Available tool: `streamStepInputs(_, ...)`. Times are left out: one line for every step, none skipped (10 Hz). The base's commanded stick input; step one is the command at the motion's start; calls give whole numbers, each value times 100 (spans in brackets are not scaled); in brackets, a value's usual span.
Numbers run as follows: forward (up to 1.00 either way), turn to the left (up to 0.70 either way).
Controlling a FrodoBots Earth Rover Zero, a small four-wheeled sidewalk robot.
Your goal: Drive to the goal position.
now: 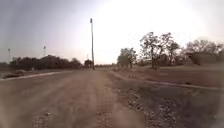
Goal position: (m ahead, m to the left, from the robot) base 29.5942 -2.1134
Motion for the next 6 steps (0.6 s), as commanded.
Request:
streamStepInputs(70, 0)
streamStepInputs(70, 0)
streamStepInputs(70, 0)
streamStepInputs(70, 0)
streamStepInputs(70, 0)
streamStepInputs(70, 0)
